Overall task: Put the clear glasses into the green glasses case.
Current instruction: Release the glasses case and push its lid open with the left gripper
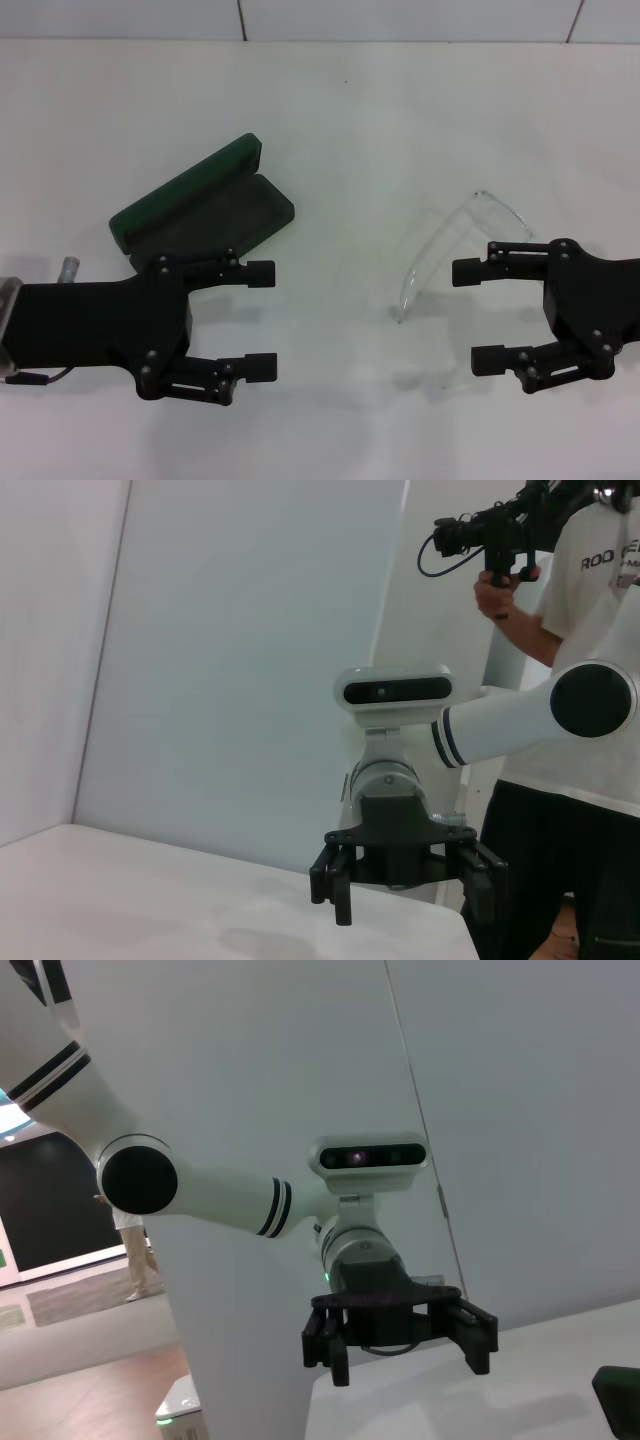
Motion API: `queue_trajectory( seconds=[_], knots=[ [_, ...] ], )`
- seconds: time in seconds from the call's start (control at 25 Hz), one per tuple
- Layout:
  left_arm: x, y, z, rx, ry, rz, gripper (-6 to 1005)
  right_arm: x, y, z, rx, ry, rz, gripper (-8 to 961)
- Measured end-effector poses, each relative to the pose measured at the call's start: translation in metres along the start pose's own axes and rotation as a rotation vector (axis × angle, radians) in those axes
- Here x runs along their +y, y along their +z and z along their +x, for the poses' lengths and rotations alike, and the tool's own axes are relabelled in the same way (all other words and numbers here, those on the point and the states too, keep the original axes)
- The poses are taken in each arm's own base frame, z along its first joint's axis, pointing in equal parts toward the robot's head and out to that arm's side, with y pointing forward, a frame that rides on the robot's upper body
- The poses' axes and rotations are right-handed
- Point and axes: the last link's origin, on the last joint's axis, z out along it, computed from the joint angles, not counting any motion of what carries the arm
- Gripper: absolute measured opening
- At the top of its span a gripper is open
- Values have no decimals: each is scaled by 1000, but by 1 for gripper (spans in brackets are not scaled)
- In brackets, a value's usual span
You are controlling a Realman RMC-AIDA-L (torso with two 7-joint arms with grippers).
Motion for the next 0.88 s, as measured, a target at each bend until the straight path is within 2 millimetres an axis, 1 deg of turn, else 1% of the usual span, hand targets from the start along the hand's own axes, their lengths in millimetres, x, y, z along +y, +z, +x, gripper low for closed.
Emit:
queue_trajectory(
  seconds=[0.44, 0.68, 0.84, 0.88],
  knots=[
    [1, 0, -1, 2, -7, 3, 885, 1, 0, 0, 3, 1, -4, 844],
    [-2, -4, 1, 25, -79, 41, 886, 1, -1, 1, 0, 4, 4, 843],
    [-10, -9, 9, 72, -121, 104, 886, -7, -6, 2, 16, 15, 75, 842],
    [-18, -16, 18, 133, -161, 175, 885, -9, -8, 2, 25, 17, 97, 842]
  ],
)
